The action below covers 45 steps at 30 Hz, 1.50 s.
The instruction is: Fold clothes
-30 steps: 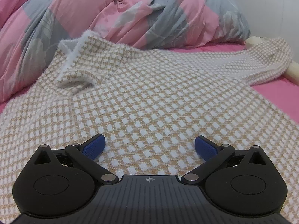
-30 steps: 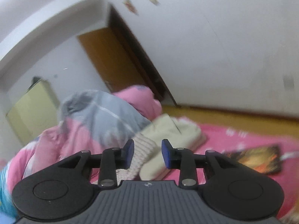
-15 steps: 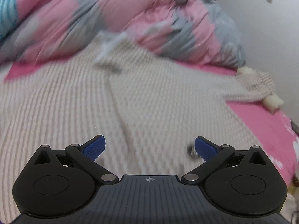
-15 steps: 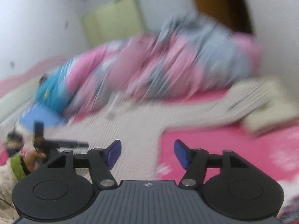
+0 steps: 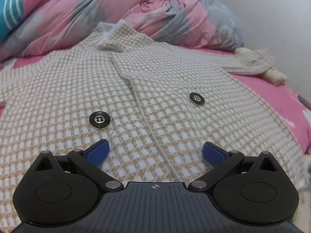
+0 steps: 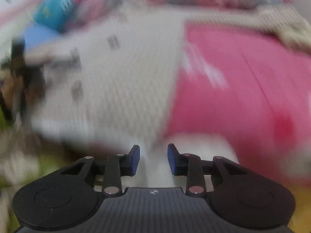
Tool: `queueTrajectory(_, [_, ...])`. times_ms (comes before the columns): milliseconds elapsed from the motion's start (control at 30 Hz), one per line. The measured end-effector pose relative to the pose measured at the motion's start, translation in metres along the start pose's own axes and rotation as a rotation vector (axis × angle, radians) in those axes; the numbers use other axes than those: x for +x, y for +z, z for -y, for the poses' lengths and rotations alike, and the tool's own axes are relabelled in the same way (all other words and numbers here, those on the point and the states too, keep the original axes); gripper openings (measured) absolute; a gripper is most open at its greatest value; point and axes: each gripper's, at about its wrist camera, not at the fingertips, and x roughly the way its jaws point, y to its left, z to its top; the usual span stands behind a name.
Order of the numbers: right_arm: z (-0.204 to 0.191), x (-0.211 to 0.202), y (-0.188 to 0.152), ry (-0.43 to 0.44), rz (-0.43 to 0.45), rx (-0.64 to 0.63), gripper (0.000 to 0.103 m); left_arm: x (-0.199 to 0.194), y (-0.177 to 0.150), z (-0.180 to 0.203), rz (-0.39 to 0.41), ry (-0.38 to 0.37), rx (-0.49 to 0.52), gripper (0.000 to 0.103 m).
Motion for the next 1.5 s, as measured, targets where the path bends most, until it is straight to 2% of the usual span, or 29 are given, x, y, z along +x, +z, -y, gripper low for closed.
queueTrajectory(67, [0.005, -0.032, -0.014, -0.017, 0.003, 0.070, 0.032, 0.000, -0.001, -0.001, 0.008, -0.006, -0.015, 0.103])
queueTrajectory(100, [0.004, -0.050, -0.018, -0.052, 0.037, 0.098, 0.034, -0.001, -0.001, -0.002, 0.011, -0.008, -0.023, 0.103])
queueTrajectory(167, [-0.002, -0.079, -0.016, -0.046, 0.173, 0.137, 0.034, -0.003, 0.001, -0.004, 0.019, -0.010, -0.048, 0.103])
queueTrajectory(267, [-0.017, -0.081, 0.006, 0.032, 0.332, 0.171, 0.035, -0.013, 0.002, -0.010, 0.042, -0.003, -0.104, 0.103])
queueTrajectory(333, [-0.032, -0.059, 0.026, 0.071, 0.393, 0.160, 0.050, -0.022, 0.001, -0.013, 0.060, 0.021, -0.130, 0.103])
queueTrajectory(400, [-0.046, -0.021, 0.047, 0.081, 0.396, 0.149, 0.056, -0.026, 0.001, -0.015, 0.047, 0.058, -0.148, 0.103])
queueTrajectory(467, [-0.057, 0.027, 0.071, 0.069, 0.351, 0.167, 0.056, -0.023, 0.001, -0.018, -0.008, 0.105, -0.201, 0.103])
queueTrajectory(567, [-0.070, 0.083, 0.095, -0.036, 0.298, 0.172, 0.058, -0.017, -0.001, -0.010, -0.032, 0.186, -0.168, 0.103])
queueTrajectory(667, [-0.093, 0.111, 0.101, -0.141, 0.351, 0.107, 0.087, -0.014, -0.003, 0.002, -0.029, 0.266, -0.131, 0.103])
queueTrajectory(700, [-0.101, 0.117, 0.102, -0.154, 0.361, 0.083, 0.102, -0.014, -0.005, 0.005, -0.025, 0.285, -0.135, 0.103])
queueTrajectory(867, [-0.134, 0.129, 0.095, -0.271, 0.381, -0.020, 0.103, -0.015, -0.006, 0.010, -0.010, 0.346, -0.182, 0.103])
queueTrajectory(1100, [-0.129, 0.121, 0.095, -0.255, 0.387, 0.006, 0.103, -0.016, -0.014, 0.017, 0.051, 0.377, -0.209, 0.103])
queueTrajectory(1500, [-0.132, 0.122, 0.095, -0.271, 0.384, 0.023, 0.103, -0.022, -0.019, 0.012, 0.099, 0.334, -0.265, 0.103])
